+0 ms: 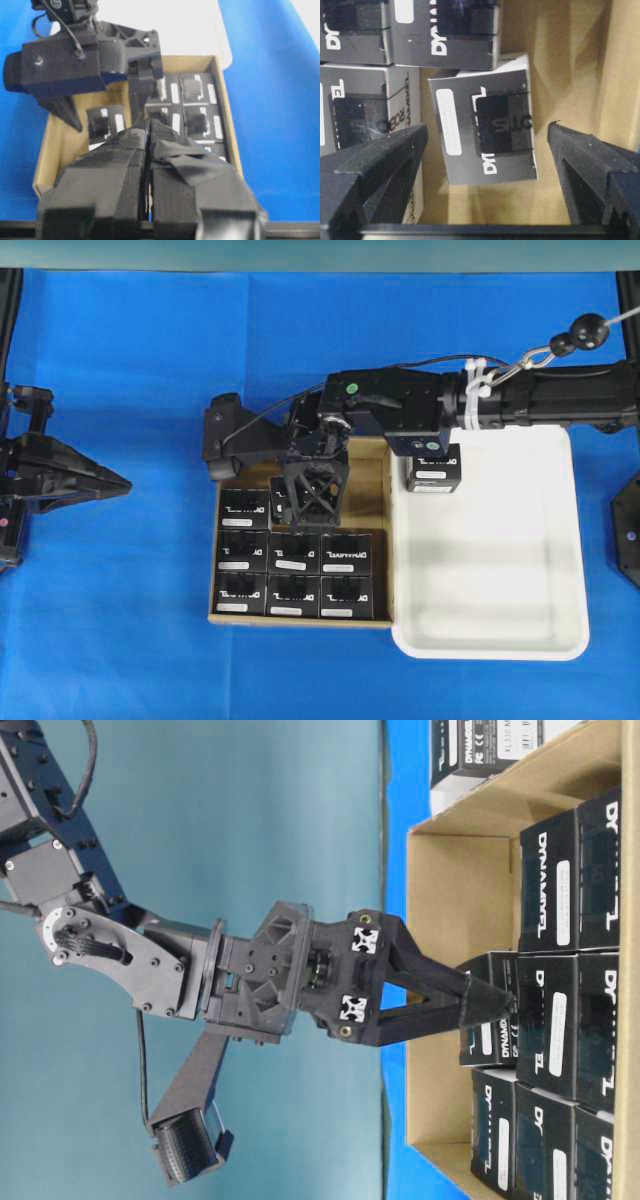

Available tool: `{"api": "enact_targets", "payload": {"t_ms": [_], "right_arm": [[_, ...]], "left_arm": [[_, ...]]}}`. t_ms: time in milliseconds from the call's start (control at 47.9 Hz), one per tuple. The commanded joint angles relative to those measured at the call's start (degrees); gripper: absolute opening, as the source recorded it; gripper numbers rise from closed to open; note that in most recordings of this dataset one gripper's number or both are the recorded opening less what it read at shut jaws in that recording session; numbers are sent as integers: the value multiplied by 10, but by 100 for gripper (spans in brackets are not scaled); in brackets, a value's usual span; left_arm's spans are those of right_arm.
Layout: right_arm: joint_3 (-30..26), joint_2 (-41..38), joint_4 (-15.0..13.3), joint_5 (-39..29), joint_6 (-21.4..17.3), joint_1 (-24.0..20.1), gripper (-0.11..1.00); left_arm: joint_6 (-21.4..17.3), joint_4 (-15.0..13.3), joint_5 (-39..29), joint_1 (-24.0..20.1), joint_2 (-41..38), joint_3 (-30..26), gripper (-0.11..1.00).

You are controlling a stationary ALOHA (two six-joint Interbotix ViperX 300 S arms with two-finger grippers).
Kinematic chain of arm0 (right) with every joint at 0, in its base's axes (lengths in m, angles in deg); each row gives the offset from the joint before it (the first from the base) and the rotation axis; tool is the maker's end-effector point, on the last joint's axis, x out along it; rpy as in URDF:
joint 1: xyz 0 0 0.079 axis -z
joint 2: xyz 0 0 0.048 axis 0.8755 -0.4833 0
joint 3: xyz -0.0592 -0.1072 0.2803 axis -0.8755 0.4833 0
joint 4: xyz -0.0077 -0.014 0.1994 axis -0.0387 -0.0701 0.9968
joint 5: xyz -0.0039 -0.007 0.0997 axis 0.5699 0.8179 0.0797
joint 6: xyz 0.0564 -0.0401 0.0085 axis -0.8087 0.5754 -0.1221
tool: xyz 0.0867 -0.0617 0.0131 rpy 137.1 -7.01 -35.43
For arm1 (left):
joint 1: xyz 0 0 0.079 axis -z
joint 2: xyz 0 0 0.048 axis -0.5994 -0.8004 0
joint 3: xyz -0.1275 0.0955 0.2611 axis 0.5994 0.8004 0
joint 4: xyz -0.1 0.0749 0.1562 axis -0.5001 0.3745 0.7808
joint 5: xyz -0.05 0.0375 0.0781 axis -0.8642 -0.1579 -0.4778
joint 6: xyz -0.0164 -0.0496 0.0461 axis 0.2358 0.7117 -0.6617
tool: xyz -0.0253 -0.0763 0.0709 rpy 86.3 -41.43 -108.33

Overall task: Pick the box from inside the cardboard box.
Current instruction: 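Close the right gripper on the black box, then lift the black box and carry it right to the white tray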

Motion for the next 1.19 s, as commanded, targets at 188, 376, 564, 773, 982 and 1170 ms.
{"api": "enact_targets", "payload": {"t_ms": [188, 376, 564, 773, 982, 1170], "right_arm": [[-2, -17, 3, 13, 5, -13, 97], [-1, -24, 0, 33, 4, -16, 97], [6, -25, 0, 33, 11, -16, 95], [13, -22, -1, 32, 30, -18, 80], [13, -22, -1, 31, 27, -18, 64], [8, -11, -1, 21, 17, -11, 64]], "left_arm": [[1, 1, 4, 0, -4, -15, -6], [1, 2, 3, 0, -5, -15, -6], [1, 2, 4, 1, -5, -15, -6], [1, 2, 3, 0, -5, -15, -6], [1, 2, 3, 1, -5, -15, -6], [1, 1, 4, 1, -4, -15, -6]]}}
